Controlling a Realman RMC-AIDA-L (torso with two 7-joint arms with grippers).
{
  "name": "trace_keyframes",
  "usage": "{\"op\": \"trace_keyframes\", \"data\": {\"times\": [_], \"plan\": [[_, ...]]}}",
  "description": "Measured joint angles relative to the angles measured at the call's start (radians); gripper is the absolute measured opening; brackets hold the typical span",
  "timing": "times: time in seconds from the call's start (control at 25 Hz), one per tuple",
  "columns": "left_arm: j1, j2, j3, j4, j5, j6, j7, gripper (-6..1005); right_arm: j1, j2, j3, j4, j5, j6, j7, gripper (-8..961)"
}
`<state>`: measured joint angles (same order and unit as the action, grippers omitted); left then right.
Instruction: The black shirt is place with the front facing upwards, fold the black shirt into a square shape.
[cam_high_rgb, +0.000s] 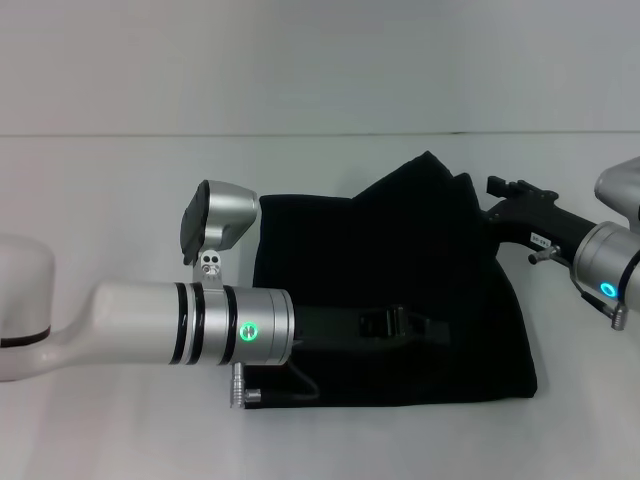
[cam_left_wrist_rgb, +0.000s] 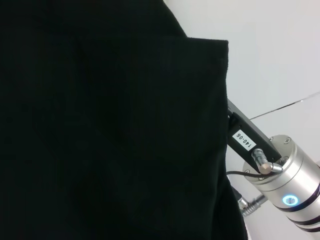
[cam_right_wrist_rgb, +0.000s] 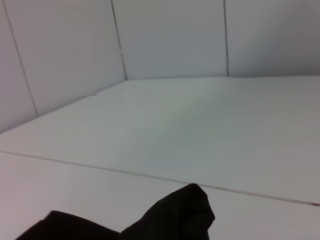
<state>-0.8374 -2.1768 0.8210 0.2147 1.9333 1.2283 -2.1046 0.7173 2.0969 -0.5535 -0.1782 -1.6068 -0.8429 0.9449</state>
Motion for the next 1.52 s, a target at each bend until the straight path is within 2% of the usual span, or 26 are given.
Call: {"op": "trace_keyframes", "data": {"times": [0.36, 0.52, 0.64, 0.68, 0.72, 0.92, 1.04, 1.08, 1.12, 1.32, 1.52], "plan": [[0.021, 0.004, -0.004, -0.008, -0.037, 0.018, 0.001, 121, -0.041, -0.001, 0.057, 0.0, 0.165, 0.028, 0.0, 809], [0.035, 0.006, -0.004, -0.003, -0.087, 0.061, 0.044, 153, -0.072, -0.004, 0.074, 0.0, 0.232, -0.006, 0.0, 809], [0.061, 0.01, -0.005, 0.024, -0.143, 0.14, 0.126, 282, -0.09, -0.007, 0.067, 0.0, 0.233, -0.066, -0.003, 809], [0.095, 0.011, -0.005, 0.076, -0.171, 0.199, 0.175, 326, -0.095, -0.008, 0.06, 0.0, 0.228, -0.096, -0.009, 809], [0.095, 0.011, -0.005, 0.076, -0.171, 0.199, 0.175, 369, -0.101, -0.008, 0.05, 0.0, 0.218, -0.132, -0.022, 809], [0.229, 0.019, -0.025, 0.231, -0.246, 0.282, 0.281, 527, -0.125, -0.008, -0.034, -0.001, 0.131, -0.303, -0.116, 809], [0.297, 0.039, -0.089, 0.264, -0.285, 0.308, 0.34, 613, -0.134, -0.007, -0.083, -0.001, 0.049, -0.361, -0.15, 809], [0.326, 0.056, -0.147, 0.262, -0.291, 0.33, 0.384, 642, -0.144, -0.005, -0.099, -0.001, 0.007, -0.375, -0.16, 809], [0.326, 0.056, -0.147, 0.262, -0.291, 0.33, 0.384, 652, -0.144, -0.005, -0.099, -0.001, 0.007, -0.375, -0.16, 809], [0.388, 0.096, -0.24, 0.261, -0.292, 0.363, 0.439, 700, -0.195, -0.004, -0.105, 0.009, -0.049, -0.403, -0.178, 809], [0.423, 0.11, -0.285, 0.262, -0.29, 0.37, 0.478, 748, -0.25, -0.006, -0.108, 0.009, -0.066, -0.379, -0.179, 809]]}}
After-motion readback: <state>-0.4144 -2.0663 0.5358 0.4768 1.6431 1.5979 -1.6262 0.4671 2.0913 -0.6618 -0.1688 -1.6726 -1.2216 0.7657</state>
